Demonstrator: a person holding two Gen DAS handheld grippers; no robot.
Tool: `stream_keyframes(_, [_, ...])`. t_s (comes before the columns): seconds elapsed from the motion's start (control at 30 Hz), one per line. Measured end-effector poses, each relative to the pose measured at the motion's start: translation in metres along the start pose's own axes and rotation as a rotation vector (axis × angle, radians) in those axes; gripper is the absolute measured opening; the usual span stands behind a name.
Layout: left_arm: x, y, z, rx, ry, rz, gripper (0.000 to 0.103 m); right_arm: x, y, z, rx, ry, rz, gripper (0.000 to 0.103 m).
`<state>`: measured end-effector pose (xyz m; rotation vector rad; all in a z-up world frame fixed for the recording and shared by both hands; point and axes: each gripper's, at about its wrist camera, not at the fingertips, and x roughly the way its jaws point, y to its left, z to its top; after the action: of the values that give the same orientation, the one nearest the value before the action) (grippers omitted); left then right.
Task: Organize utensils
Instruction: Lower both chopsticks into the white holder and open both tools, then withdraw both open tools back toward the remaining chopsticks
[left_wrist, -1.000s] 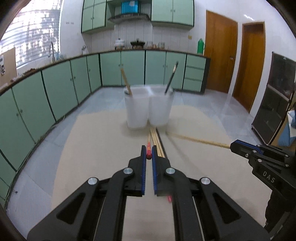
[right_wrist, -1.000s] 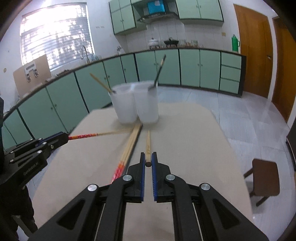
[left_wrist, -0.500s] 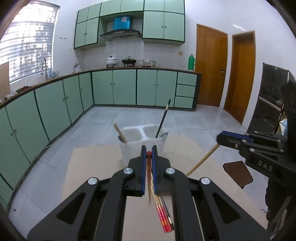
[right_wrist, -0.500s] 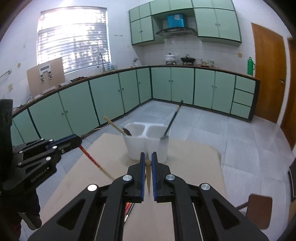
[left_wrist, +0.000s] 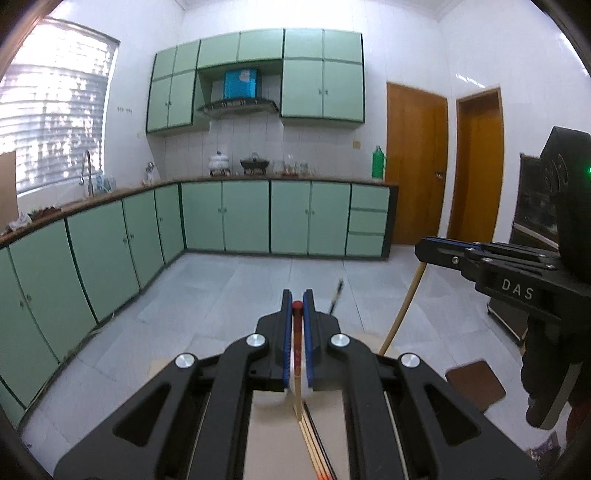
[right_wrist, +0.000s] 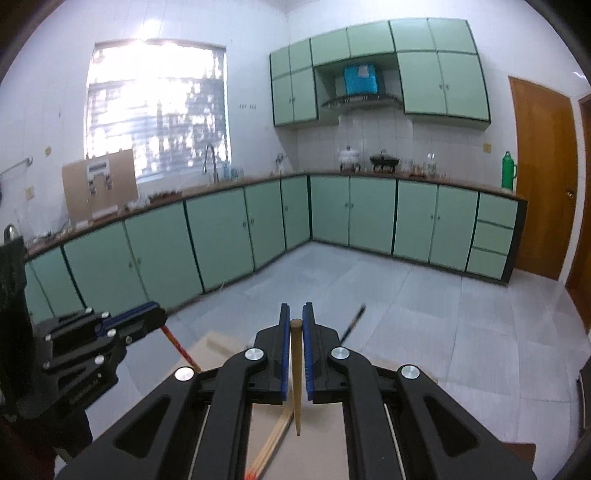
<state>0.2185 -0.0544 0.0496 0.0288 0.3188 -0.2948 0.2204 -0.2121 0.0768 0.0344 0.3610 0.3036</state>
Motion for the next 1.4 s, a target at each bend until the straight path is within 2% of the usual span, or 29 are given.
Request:
stream_keyframes(0.17, [0.025, -0.001, 0.037, 0.02, -0.085, 0.041, 0.005, 0.024, -0.011, 0.034, 0.031, -0.079, -0.025, 0.007])
stream_keyframes(0.33, [0.055, -0.003, 0.048, 0.026, -0.122, 0.077, 0.005, 0.063, -0.023, 0.038, 0.074, -0.067, -0.05, 0.006])
stream_keyframes(0.47, [0.087, 0.004, 0.037, 0.002, -0.092, 0.086, 0.005, 0.093, -0.024, 0.023, 0.071, -0.018, -0.08, 0.006])
stream_keyframes(0.6, [0.124, 0.012, 0.018, -0.003, 0.009, 0.081, 0.006, 0.119, -0.029, 0.003, 0.094, 0.071, -0.057, 0.007])
stream_keyframes(0.67, [0.131, 0.018, 0.009, -0.011, 0.049, 0.083, 0.007, 0.122, -0.028, -0.002, 0.087, 0.085, -0.069, 0.008])
stream_keyframes(0.73, [0.127, 0.023, 0.003, -0.017, 0.057, 0.082, 0.01, 0.119, -0.028, -0.005, 0.079, 0.084, -0.069, 0.011])
stream_keyframes(0.83, [0.113, 0.027, -0.002, -0.01, 0.046, 0.085, 0.021, 0.108, -0.032, -0.008, 0.074, 0.075, -0.083, 0.019])
stream_keyframes(0.93, [0.098, 0.026, -0.005, 0.0, 0.038, 0.087, 0.025, 0.092, -0.036, -0.013, 0.089, 0.065, -0.093, 0.029])
stream_keyframes(1.1, [0.061, 0.027, -0.026, -0.015, 0.028, 0.09, 0.041, 0.058, -0.043, -0.036, 0.13, 0.042, -0.115, 0.049])
stream_keyframes(1.23, [0.032, 0.026, -0.061, -0.024, 0.045, 0.096, 0.051, 0.034, -0.037, -0.07, 0.122, 0.051, -0.135, 0.061])
stream_keyframes(1.4, [0.006, 0.026, -0.122, -0.043, 0.127, 0.122, 0.06, 0.016, -0.024, -0.132, 0.118, 0.124, -0.159, 0.081])
